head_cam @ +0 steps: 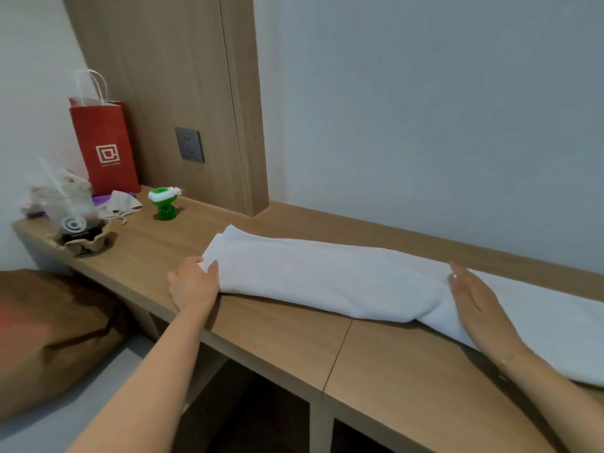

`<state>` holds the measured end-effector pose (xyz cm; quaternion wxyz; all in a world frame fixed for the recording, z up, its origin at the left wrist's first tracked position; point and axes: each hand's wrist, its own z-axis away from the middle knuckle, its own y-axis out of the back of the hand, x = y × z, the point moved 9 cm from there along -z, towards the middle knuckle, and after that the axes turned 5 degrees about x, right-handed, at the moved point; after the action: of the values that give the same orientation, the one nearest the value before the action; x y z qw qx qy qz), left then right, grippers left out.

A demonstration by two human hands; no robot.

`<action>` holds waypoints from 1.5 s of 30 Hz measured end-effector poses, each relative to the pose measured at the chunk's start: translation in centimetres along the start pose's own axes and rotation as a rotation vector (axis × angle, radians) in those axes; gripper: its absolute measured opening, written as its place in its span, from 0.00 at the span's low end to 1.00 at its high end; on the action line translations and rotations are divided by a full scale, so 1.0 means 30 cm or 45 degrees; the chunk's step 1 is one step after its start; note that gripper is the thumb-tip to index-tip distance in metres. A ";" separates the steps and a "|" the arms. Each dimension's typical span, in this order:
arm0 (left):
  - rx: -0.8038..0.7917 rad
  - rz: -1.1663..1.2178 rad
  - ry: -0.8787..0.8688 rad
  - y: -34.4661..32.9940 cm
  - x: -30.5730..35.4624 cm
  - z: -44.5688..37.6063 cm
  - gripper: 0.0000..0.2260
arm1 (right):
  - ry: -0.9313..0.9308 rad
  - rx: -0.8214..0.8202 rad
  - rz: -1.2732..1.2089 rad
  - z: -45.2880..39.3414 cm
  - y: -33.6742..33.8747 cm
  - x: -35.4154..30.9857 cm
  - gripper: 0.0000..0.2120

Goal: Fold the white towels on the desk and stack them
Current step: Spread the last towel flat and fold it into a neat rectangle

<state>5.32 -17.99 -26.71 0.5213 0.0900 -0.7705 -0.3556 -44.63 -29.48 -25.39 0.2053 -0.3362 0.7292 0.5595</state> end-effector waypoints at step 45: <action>-0.319 0.049 -0.229 -0.131 0.105 -0.122 0.21 | 0.521 -0.241 0.285 -0.229 -0.213 -0.204 0.12</action>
<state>6.19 -24.13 -26.14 0.4640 -0.0226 -0.7653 -0.4456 -35.29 -35.38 -23.61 -0.0419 -0.3774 0.7327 0.5648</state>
